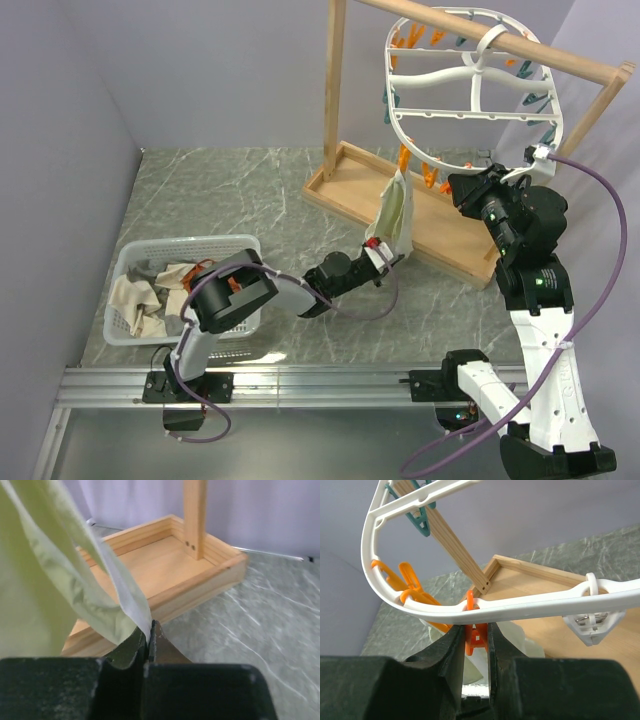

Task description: Clip the underwear to the hanger

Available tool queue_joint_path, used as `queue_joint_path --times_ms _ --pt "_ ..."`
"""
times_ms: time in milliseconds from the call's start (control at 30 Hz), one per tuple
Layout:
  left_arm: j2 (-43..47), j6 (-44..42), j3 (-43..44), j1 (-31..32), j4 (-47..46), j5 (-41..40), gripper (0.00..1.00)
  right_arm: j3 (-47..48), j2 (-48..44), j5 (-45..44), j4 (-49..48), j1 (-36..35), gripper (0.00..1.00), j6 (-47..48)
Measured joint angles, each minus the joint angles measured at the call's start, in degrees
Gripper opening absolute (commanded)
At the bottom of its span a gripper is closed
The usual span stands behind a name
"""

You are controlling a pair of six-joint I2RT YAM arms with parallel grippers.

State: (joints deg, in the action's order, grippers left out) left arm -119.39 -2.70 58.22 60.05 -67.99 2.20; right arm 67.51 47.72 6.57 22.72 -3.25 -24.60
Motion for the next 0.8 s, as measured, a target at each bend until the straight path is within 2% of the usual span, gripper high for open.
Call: queue_joint_path --times_ms 167,333,433,533,633,800 --pt "5.8 -5.7 0.2 1.5 6.2 2.4 0.00 0.0 -0.2 0.2 0.0 0.0 0.00 0.0" --pt "8.1 -8.7 5.8 1.5 10.2 4.2 0.01 0.0 -0.7 0.3 0.0 0.0 0.00 0.1" --pt "8.1 -10.5 8.4 1.4 12.3 6.7 0.06 0.0 -0.7 0.3 0.0 0.0 0.00 0.1" --pt "7.8 -15.7 10.5 1.5 18.8 11.7 0.09 0.0 -0.7 0.3 0.1 0.0 0.00 0.2" --pt "6.8 -20.9 13.8 1.7 27.2 15.5 0.17 0.0 -0.7 0.3 0.1 0.0 0.00 0.2" --pt "5.8 -29.6 15.4 1.6 37.8 19.6 0.44 0.0 -0.7 0.4 0.1 0.0 0.00 0.2"
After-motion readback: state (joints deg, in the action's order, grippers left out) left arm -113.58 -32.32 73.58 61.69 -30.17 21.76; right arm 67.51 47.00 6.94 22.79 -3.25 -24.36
